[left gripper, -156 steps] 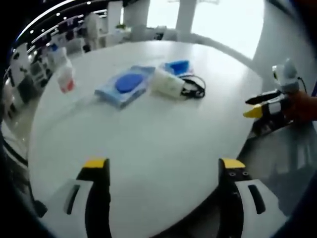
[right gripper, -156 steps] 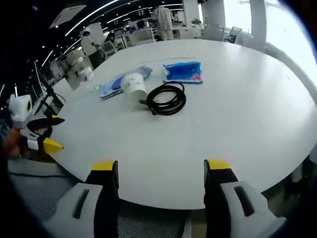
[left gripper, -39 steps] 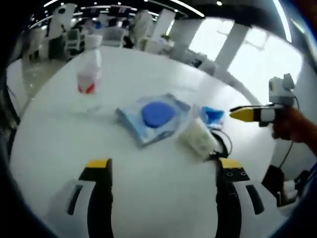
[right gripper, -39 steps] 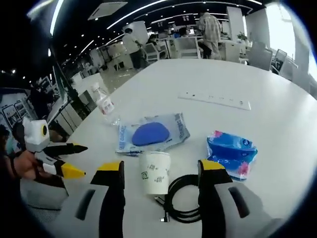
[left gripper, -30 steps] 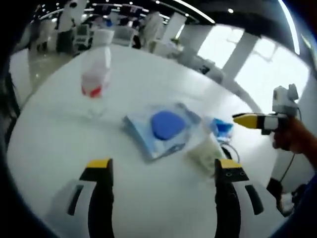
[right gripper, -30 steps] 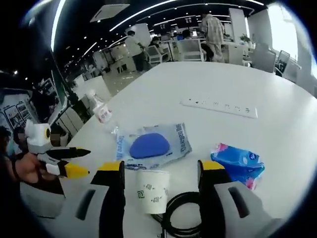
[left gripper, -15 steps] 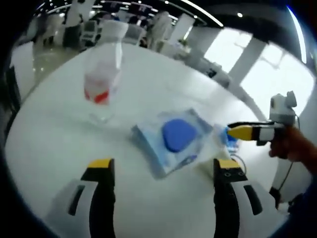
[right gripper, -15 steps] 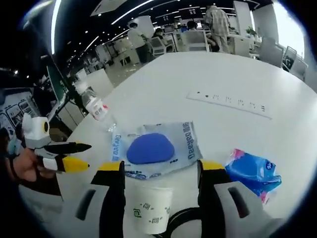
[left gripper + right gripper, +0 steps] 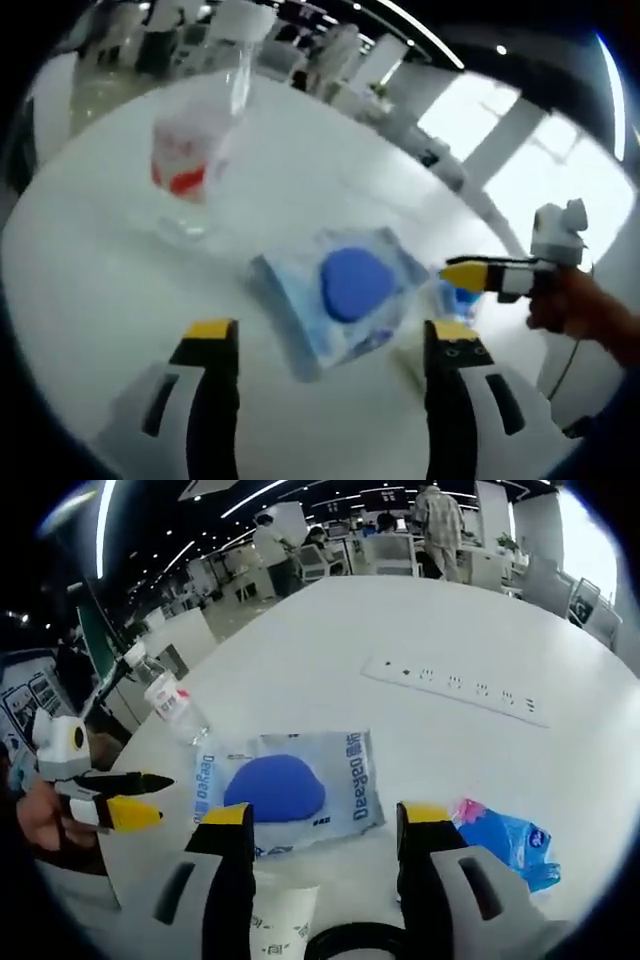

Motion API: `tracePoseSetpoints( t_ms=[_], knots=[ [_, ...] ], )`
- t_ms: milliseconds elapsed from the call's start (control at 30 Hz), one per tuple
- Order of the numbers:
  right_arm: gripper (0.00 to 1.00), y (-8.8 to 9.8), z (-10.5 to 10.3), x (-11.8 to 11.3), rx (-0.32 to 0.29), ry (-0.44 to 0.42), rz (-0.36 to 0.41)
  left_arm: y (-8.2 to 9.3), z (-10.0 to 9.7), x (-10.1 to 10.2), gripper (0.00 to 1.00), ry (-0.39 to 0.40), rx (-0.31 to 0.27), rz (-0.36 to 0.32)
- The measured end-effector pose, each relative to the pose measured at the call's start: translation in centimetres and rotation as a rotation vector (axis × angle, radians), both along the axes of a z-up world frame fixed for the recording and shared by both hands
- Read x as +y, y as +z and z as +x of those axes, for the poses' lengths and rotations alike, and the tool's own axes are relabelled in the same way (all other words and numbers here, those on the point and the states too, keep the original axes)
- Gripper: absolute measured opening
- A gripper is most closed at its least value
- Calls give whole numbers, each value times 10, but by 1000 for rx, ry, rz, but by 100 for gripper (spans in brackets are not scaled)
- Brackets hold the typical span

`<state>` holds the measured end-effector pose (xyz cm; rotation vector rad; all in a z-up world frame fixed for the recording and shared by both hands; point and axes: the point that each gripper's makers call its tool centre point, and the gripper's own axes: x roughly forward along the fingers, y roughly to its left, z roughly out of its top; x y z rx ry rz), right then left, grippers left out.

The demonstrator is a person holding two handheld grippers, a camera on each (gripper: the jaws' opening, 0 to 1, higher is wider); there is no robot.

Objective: Arrange the tabletop items into an orderly group along one side of the table until the central work area is clear of visible clutter.

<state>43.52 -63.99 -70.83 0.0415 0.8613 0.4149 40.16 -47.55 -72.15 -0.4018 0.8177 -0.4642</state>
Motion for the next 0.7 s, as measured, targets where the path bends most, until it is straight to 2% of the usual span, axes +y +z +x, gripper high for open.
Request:
tracePoseSetpoints(
  t_ms=[67,133,267,367,433,567,700],
  knots=[
    [56,-4,5,-1,-24,12,-28,0,4,-2,66,3,-6,-11],
    [55,-9,7,-3,-18,19,-52,-2,6,-4,65,5,1,-19],
    [53,-13,16,-10,-21,6,-56,-8,10,-4,65,25,21,-30],
    [51,-16,19,-12,-47,47,-104,-10,13,-8,59,46,26,-51],
    [50,-22,18,-15,-26,58,-124,-10,15,-12,55,47,21,-56],
    [46,-28,21,-20,-7,27,-95,-11,18,-14,49,57,14,-57],
    [41,-36,21,-17,13,29,-84,-16,19,-13,48,72,20,-49]
  ],
)
